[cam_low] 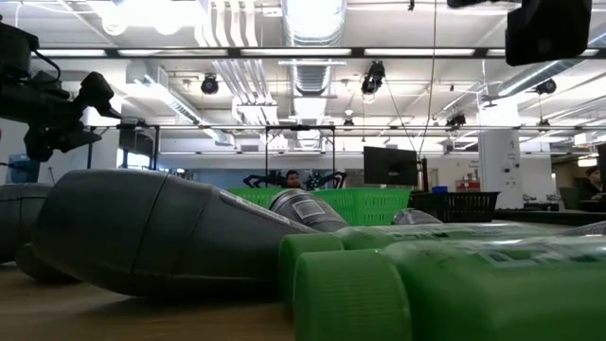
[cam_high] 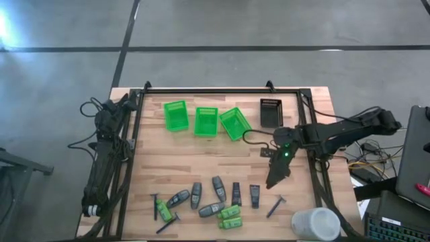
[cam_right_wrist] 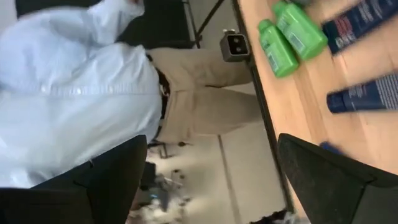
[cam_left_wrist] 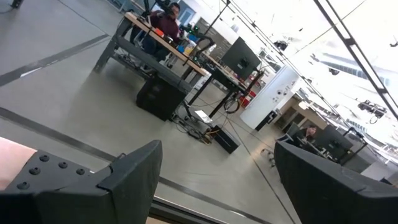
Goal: Pick & Place Travel size toiletries
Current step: Put the razor into the right green bin
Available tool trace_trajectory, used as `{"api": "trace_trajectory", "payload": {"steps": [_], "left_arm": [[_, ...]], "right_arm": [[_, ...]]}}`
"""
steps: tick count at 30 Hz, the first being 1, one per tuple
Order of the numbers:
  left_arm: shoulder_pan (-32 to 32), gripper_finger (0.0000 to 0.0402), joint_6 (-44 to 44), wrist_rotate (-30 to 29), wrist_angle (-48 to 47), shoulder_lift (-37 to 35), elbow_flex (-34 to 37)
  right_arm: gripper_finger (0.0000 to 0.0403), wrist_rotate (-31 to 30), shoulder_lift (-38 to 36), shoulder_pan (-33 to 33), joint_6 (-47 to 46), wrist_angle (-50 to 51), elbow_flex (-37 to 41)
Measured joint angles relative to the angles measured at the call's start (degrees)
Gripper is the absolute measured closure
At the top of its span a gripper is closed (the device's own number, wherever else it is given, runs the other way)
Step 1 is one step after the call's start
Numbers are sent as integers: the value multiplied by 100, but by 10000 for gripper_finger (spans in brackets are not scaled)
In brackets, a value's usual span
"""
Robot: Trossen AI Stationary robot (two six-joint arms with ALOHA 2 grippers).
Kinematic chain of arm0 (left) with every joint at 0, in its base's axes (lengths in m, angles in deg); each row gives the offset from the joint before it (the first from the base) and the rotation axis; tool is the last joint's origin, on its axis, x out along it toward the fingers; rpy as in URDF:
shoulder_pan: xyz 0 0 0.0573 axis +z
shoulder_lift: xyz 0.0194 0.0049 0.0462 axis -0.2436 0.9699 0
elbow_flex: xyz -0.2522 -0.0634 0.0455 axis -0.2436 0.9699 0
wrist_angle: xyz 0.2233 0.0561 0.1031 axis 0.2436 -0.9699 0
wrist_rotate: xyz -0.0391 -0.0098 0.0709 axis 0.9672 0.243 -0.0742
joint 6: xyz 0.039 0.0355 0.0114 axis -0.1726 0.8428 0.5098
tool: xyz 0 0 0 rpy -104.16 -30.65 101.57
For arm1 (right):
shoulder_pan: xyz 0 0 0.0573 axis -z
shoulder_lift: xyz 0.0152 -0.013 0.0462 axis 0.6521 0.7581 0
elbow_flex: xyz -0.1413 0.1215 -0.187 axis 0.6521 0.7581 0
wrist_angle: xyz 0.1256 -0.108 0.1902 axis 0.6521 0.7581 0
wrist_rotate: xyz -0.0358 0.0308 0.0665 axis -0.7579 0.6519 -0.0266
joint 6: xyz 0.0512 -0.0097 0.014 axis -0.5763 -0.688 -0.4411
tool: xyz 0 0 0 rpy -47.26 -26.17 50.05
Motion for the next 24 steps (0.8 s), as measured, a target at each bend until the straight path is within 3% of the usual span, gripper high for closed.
{"api": "trace_trajectory", "payload": {"steps": [4, 11, 18, 24], "left_arm": [[0, 86, 0, 0, 0, -2, 0], [0, 86, 2, -4, 0, 2, 0], [0, 86, 4, -5, 0, 9, 0], [0, 86, 4, -9, -2, 20, -1]], "right_arm": [[49, -133, 212, 4, -824, -430, 2], [66, -918, 675, -31, -793, -1166, -7], [76, -856, 1127, -226, -300, -1010, -283], [68, -756, 1638, -340, 123, -47, -624]]}}
